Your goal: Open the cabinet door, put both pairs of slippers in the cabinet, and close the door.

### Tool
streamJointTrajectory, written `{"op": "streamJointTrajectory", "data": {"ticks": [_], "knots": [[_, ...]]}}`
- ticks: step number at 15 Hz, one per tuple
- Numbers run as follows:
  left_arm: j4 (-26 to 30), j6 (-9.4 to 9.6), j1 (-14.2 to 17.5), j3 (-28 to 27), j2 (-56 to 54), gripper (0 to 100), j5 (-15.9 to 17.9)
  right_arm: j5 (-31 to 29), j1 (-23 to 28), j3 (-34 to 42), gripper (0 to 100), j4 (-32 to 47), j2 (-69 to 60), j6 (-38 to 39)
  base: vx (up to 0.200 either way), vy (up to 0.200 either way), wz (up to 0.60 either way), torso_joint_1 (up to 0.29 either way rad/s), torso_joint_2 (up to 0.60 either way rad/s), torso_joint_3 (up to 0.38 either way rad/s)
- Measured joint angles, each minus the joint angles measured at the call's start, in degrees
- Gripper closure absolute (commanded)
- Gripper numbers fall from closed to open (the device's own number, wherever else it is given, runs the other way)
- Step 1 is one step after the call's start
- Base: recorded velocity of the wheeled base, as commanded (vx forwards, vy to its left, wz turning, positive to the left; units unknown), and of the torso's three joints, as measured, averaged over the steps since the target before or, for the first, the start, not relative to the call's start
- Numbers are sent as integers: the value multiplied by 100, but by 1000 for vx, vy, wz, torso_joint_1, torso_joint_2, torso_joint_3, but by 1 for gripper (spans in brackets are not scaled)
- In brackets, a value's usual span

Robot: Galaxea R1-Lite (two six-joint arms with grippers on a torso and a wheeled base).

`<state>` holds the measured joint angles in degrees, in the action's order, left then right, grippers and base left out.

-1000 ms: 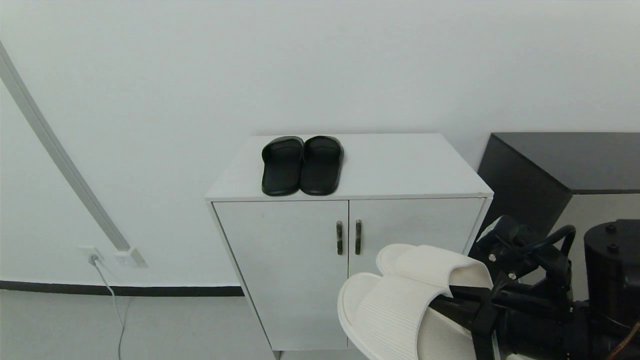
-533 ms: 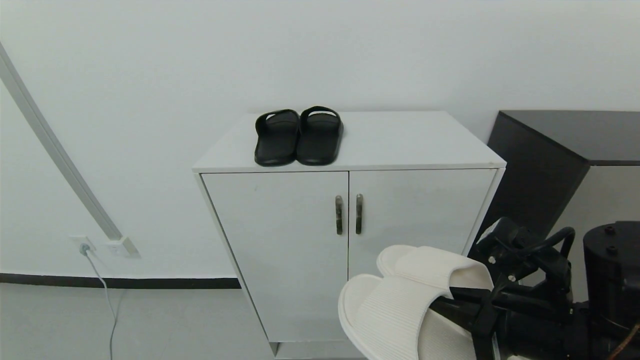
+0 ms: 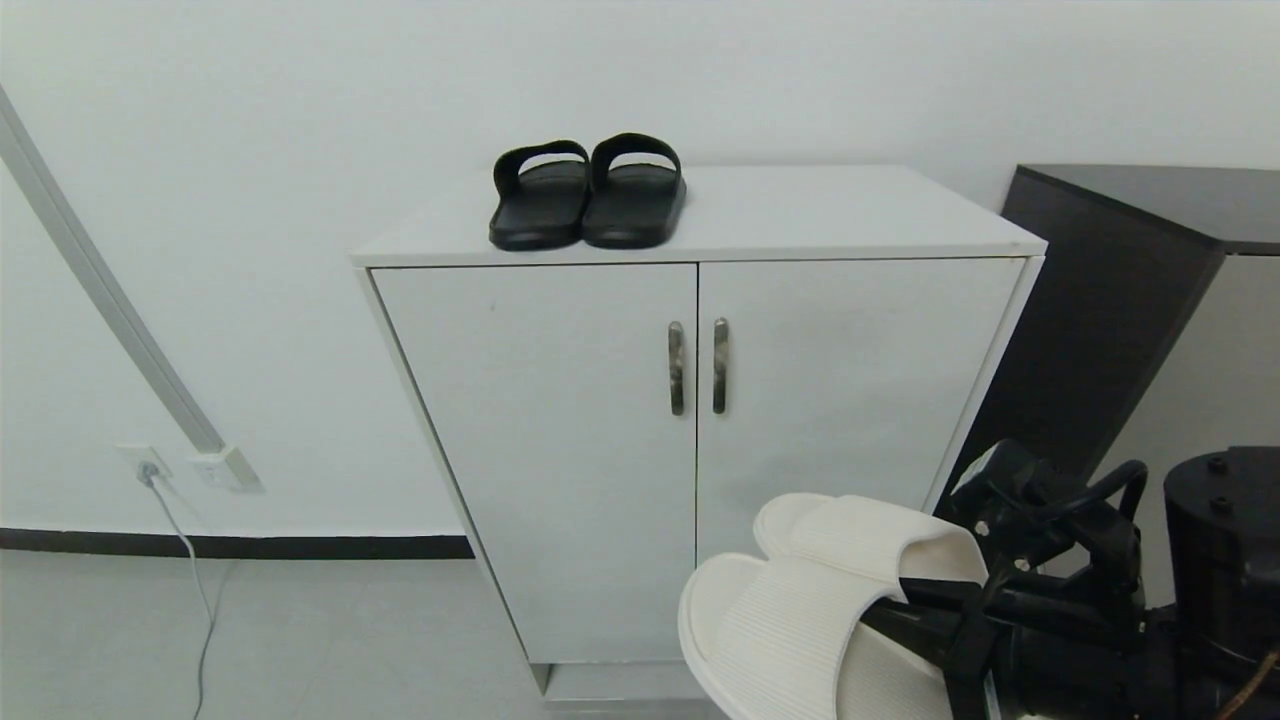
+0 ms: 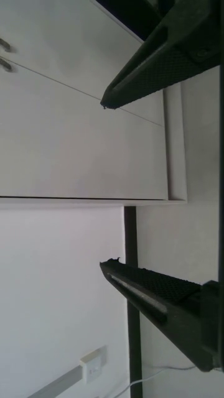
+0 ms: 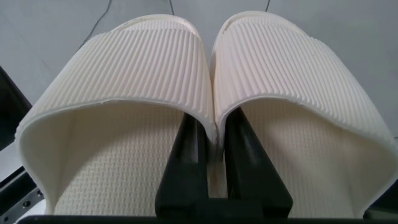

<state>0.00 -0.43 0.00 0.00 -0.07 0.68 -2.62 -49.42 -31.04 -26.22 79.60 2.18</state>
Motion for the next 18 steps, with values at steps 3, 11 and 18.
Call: {"op": "streamJointTrajectory", "data": {"ticks": [3,11,18], "knots": [[0,0,0,0,0,0,2,-2,6,15,100,-11,16,0,0,0,0,-84,450,370],[0,-1,0,0,0,0,0,-27,4,69,100,-46,-20,-7,0,0,0,-13,305,281],[0,2,0,0,0,0,5,5,6,102,100,-54,-34,-16,0,0,0,0,0,0]]}}
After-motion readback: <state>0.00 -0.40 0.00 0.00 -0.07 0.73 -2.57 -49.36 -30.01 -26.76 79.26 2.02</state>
